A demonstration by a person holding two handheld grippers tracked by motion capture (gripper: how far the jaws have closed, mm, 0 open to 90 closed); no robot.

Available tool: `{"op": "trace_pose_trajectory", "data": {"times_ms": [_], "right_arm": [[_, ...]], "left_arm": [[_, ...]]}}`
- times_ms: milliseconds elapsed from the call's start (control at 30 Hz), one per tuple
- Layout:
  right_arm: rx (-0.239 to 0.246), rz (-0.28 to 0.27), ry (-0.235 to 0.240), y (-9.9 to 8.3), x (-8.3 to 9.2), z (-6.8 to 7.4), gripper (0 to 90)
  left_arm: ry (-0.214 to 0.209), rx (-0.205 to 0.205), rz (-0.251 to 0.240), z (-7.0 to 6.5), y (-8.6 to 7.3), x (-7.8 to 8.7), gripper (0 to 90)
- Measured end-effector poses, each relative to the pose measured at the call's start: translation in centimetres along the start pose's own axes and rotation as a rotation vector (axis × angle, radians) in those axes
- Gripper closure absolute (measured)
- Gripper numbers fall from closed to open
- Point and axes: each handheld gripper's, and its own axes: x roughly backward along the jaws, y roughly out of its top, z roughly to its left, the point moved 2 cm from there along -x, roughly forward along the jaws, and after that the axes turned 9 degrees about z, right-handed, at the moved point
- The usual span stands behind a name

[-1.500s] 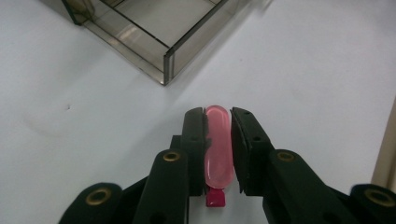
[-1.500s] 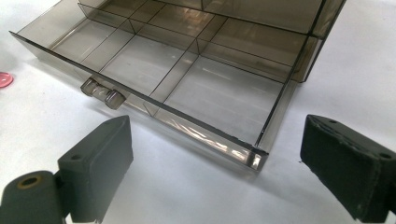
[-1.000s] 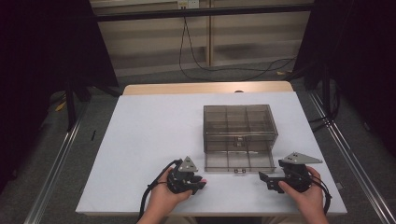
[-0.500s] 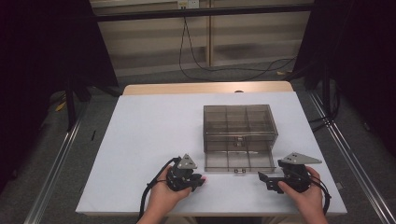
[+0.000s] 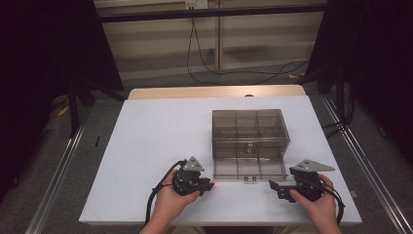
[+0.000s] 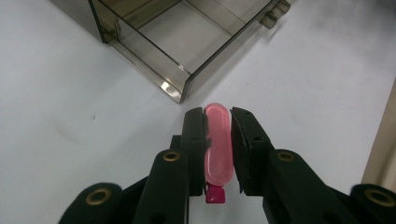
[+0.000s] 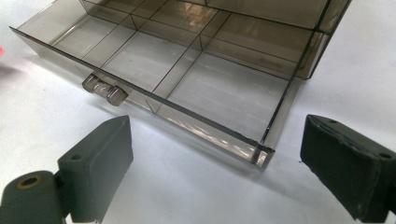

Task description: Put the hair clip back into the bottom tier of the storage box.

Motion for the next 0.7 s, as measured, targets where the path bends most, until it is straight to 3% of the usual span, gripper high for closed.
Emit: {"op": "trace_pose_trajectory", "data": {"times_ms": [233, 700], "right_arm": [[0.004, 0.004, -0.003, 0.0, -0.1, 0.1, 9.3], [0.008, 0.006, -0.003, 0.0, -0.2, 0.2, 9.3]], "left_arm": [[-0.017, 0.012, -0.009, 0.3, 0.5, 0.5, 76.3], [-0.014, 0.025, -0.009, 1.0, 1.7, 1.3, 76.3]]}}
